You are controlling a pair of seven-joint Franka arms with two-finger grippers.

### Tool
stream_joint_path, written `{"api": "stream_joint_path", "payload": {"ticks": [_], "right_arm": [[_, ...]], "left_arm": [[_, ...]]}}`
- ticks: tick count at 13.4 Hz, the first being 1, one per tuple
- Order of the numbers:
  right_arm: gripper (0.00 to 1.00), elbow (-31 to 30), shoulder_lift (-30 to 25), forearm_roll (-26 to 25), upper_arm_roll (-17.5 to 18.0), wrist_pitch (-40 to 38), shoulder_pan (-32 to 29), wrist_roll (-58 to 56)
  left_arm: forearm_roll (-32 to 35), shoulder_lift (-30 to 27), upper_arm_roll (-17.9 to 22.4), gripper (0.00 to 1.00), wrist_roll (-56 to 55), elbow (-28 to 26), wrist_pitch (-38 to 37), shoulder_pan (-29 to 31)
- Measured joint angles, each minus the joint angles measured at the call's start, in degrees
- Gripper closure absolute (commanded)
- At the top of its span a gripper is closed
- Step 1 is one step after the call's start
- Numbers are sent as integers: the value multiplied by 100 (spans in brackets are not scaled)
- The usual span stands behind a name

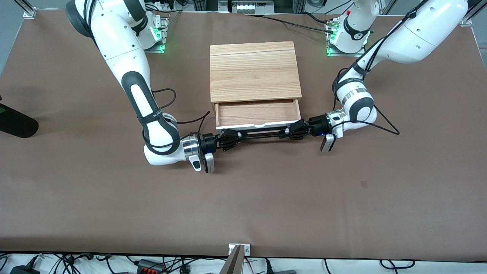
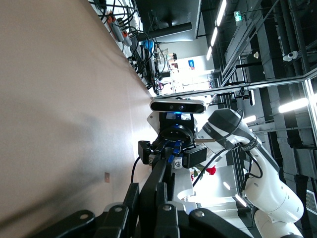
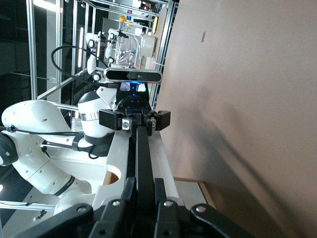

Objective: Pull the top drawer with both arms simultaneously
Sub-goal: 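Pull the drawer out of the cabinet with both grippers together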

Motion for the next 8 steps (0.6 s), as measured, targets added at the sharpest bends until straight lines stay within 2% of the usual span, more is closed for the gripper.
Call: {"api": "stream_joint_path", "payload": {"ticks": [2, 3, 4, 5, 6, 7, 8], "right_arm": [[100, 53, 14, -2, 0, 52, -28, -3], [100, 62, 20, -2, 0, 53, -45, -5], [75, 69, 23, -2, 0, 56, -54, -5], [23, 69, 25, -3, -1, 100, -58, -1], [0, 75, 34, 7, -4, 292, -59, 7], [0, 115, 47, 27, -16, 481, -77, 48], [0, 166, 65, 27, -36, 583, -103, 116]], "left_arm": [[0, 46, 1, 87, 3, 116, 76, -48], [-1, 69, 1, 77, 5, 159, 101, -71], [-2, 86, 1, 71, 5, 189, 116, -84], [-68, 97, 2, 52, 80, 229, 206, -98], [-109, 99, 1, 19, 115, 260, 271, -113], [-109, 105, 0, 2, 135, 256, 317, -133], [-112, 105, -1, 0, 138, 258, 317, -150]]}}
